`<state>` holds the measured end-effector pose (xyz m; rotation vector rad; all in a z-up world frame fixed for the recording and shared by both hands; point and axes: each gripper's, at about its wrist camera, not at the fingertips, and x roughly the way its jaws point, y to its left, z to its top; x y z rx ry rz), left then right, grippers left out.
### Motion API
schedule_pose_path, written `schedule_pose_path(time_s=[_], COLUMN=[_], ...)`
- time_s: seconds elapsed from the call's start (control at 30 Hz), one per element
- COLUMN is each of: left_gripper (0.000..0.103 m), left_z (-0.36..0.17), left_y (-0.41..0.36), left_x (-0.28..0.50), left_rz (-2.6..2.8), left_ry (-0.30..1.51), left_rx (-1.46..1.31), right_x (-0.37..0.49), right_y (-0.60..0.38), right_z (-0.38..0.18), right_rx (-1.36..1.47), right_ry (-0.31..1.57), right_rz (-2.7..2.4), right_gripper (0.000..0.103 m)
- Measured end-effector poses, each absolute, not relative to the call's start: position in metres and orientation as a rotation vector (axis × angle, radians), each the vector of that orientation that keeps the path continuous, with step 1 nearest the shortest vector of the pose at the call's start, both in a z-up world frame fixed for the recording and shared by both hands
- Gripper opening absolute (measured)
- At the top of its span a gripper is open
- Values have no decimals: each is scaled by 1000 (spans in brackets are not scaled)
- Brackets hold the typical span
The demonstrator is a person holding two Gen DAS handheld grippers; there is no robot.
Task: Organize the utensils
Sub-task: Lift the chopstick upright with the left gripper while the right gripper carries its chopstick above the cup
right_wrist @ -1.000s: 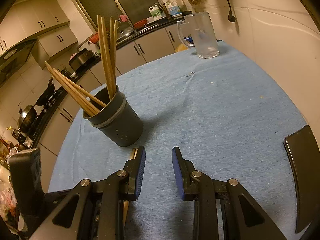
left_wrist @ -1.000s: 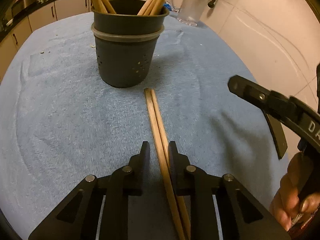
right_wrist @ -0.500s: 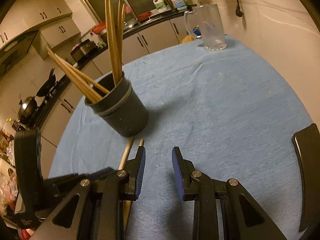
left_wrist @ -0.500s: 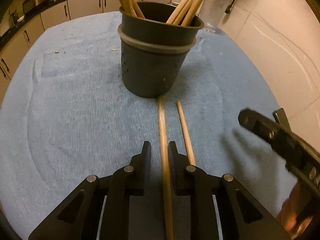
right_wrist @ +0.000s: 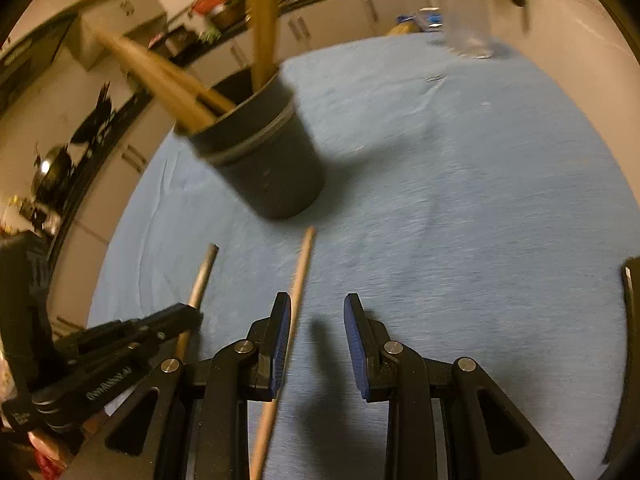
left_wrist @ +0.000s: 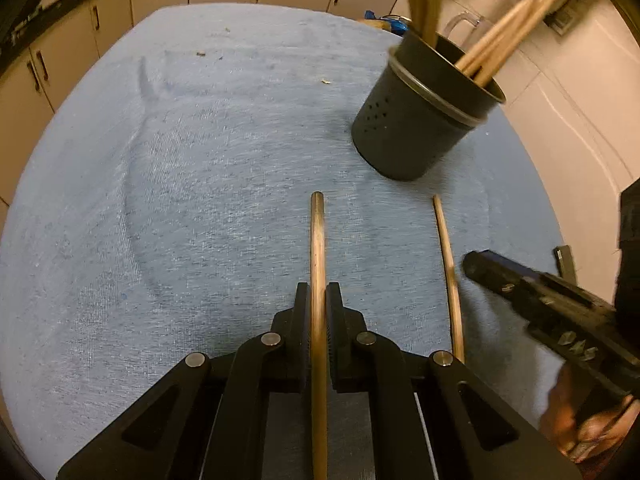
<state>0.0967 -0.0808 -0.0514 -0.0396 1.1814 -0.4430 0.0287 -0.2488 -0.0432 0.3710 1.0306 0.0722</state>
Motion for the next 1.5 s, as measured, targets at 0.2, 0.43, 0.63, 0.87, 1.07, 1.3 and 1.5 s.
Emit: schedule_pose_path(time_s=[0.2,0.43,0.63,0.87,1.07,1.3,1.5], left_gripper=[7,7,7,7,7,7,7], left_z=[-50,-43,1,45,73,75,80], left_y=[-91,-98,-92,-84,-82,-82,-80], left_x=[109,107,87,52,18,12,12], left_rz=[-435,-461,-465,-446,-433,-431,-427], left_ry=[1199,1124,950,776,730,711,711], left_rx=[-3,-17,-12,12,34,46,39], right_x=[49,53,30,-14,-36,-51,-55], right_y=[-224,-228,-238,-237,-233,-241,-245], right_z=[-50,-47,-11,37,58,72,79], right_rx=[251,291,360,349,334,346,358], right_ry=[1112,1110,932,676,554,504,485], right_rz=[47,89,139,157,156,147,137], right_gripper=[30,7,7,7,7,6,6])
